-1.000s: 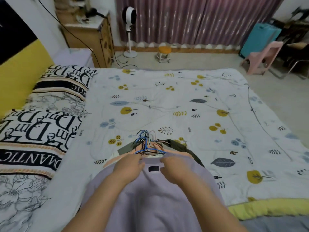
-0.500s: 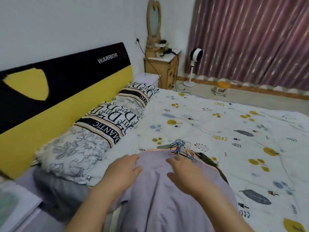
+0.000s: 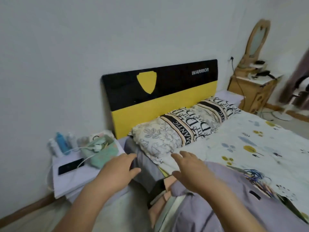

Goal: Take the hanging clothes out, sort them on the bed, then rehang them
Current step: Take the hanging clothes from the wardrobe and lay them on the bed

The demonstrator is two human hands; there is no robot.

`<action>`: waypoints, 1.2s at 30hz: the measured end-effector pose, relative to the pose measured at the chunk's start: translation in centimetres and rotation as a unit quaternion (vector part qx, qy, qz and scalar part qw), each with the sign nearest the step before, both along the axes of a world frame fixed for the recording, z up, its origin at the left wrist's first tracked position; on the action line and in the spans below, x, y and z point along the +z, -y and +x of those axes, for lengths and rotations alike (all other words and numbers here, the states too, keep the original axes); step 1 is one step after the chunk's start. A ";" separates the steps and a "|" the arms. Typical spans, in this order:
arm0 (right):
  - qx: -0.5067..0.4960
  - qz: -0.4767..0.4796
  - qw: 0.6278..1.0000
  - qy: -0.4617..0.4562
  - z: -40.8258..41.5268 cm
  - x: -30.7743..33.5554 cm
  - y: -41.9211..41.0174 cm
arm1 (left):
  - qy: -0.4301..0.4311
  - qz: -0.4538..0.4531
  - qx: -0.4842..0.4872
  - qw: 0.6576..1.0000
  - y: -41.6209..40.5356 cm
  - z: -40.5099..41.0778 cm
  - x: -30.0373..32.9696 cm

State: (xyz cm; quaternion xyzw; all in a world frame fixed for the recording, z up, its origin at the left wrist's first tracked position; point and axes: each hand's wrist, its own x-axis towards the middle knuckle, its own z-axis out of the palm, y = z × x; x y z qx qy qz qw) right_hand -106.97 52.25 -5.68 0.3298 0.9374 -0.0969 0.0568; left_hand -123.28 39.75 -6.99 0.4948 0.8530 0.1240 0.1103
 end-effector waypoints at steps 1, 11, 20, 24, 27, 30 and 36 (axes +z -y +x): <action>0.018 0.006 1.000 -0.005 -1.7 0.4 1.1 | -0.009 -0.002 0.018 1.000 2.0 -1.3 0.5; 0.216 -0.024 0.975 -0.050 -18.4 1.7 17.3 | -0.072 -0.035 0.191 0.978 24.4 -12.6 4.2; 0.433 -0.028 0.898 -0.079 -29.3 3.0 32.3 | -0.034 -0.027 0.378 0.925 42.1 -15.8 4.9; 0.524 -0.038 0.848 -0.070 -32.9 4.4 37.7 | -0.029 0.012 0.481 0.876 47.1 -14.7 6.2; 0.586 -0.046 0.806 -0.070 -35.1 5.4 40.9 | -0.039 0.035 0.544 0.838 50.3 -14.0 6.8; 0.641 -0.052 0.762 -0.076 -37.3 6.3 43.8 | -0.046 0.056 0.601 0.796 52.8 -13.3 7.3; 0.699 -0.085 0.703 -0.098 -40.6 7.5 49.4 | -0.071 0.101 0.683 0.720 56.3 -12.3 7.6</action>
